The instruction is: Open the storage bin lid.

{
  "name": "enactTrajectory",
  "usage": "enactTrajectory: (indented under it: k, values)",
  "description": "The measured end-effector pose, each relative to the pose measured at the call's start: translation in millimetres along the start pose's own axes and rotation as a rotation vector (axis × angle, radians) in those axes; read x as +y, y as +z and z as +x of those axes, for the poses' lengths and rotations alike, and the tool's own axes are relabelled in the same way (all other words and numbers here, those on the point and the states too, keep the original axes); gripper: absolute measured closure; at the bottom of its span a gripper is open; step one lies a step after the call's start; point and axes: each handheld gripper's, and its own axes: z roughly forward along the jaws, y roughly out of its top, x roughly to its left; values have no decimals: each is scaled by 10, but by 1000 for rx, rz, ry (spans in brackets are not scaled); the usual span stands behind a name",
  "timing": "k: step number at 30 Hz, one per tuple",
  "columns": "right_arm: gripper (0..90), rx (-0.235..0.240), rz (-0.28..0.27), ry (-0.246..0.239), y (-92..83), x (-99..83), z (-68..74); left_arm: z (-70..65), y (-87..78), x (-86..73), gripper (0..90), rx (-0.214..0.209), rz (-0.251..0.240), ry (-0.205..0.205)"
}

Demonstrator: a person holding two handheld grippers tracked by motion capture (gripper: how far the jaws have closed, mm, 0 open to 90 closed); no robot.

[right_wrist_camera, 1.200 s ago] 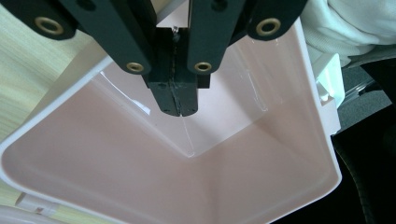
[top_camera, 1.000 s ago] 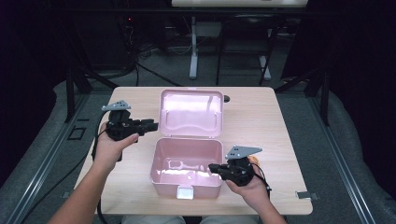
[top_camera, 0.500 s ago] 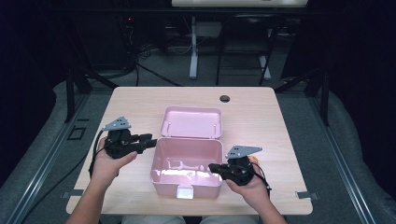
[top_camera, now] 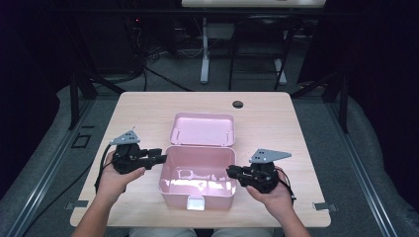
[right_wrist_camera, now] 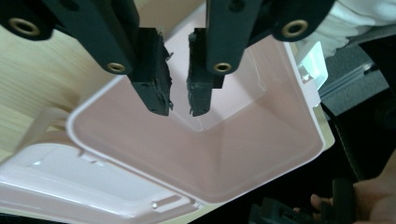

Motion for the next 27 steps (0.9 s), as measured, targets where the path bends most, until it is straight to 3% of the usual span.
enactTrajectory:
  k: [1,4,10,14,16,21,27]
  values:
    - [769,0,0,0,0,0,0,0,0,0,611,0,0,0]
    - [656,5,-23,12,-58,-7,-86,18,-23,-2,601,-3,-10,5]
    - [612,-34,-49,33,-98,-35,-181,40,-26,-15,559,22,-13,12]
    - [578,-72,-66,75,-141,-71,-293,56,-34,-23,543,25,-22,18]
    - [537,-97,-63,100,-160,-106,-379,67,-49,-23,533,43,-21,31]
    - [497,-147,-53,109,-156,-149,-463,85,-59,-32,522,63,-14,32]
    - [472,-175,-21,141,-124,-213,-545,112,-47,-53,525,83,-7,-3]
